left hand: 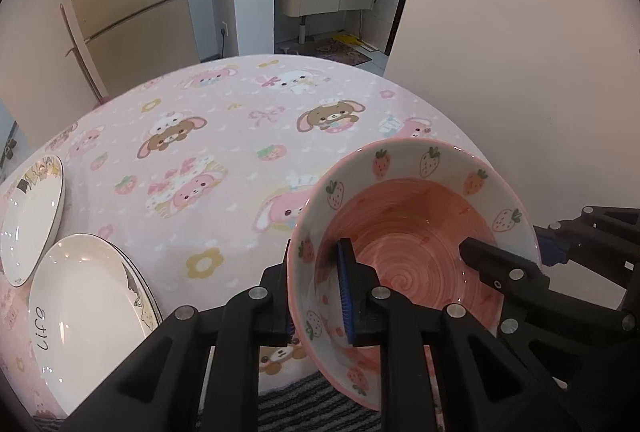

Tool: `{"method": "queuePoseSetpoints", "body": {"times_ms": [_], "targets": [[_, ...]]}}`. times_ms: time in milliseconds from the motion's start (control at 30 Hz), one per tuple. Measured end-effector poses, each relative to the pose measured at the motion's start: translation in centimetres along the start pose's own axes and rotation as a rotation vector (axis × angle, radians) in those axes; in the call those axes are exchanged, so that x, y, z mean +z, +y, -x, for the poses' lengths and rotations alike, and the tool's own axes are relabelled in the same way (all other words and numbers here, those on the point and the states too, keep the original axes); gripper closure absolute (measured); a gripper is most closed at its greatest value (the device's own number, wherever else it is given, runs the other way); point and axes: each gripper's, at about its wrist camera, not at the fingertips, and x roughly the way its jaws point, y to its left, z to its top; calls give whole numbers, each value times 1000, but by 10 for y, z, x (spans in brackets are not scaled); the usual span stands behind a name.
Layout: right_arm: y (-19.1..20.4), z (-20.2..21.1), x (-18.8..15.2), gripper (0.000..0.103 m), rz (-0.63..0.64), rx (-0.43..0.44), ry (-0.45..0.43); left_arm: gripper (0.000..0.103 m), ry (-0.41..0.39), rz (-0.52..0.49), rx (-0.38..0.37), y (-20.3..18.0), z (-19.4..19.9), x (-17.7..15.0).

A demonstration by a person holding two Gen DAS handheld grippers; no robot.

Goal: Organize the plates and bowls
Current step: 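Lift the pink bowl and carry it over the pink bowl holding the white bowl, then lower the pink bowl onto the other pink bowl and open both tools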

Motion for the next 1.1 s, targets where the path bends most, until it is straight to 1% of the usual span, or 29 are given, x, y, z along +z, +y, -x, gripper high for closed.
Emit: {"method": "queuePoseSetpoints", "body": {"times_ms": [100, 267, 333, 367, 400, 467, 733, 900, 1000, 1100], "targets": [[5, -5, 5, 87, 6, -12, 9, 84, 23, 20, -22, 6, -8, 1], [9, -5, 7, 88, 43, -55, -10, 83, 48, 34, -63, 7, -14, -2], [11, -5, 5, 88, 79, -92, -13, 82, 66, 42, -82, 5, -20, -3], [13, -7, 3, 87, 106, -119, -14, 80, 69, 39, -72, 3, -23, -4], [12, -8, 2, 87, 119, -130, -14, 80, 63, 37, -61, 1, -25, -4], [11, -11, 0, 91, 133, -149, -10, 82, 53, 35, -32, -2, -26, -6], [7, -10, -2, 91, 118, -132, -18, 82, 45, 31, -22, -4, -27, -6], [0, -9, -2, 91, 85, -86, -17, 82, 30, 22, 0, -5, -24, -5], [1, -9, -6, 90, 93, -84, -15, 81, -19, 17, -1, -4, -19, -4], [-1, -9, -11, 89, 96, -60, -7, 81, -39, 25, -11, -4, -16, -3]]}}
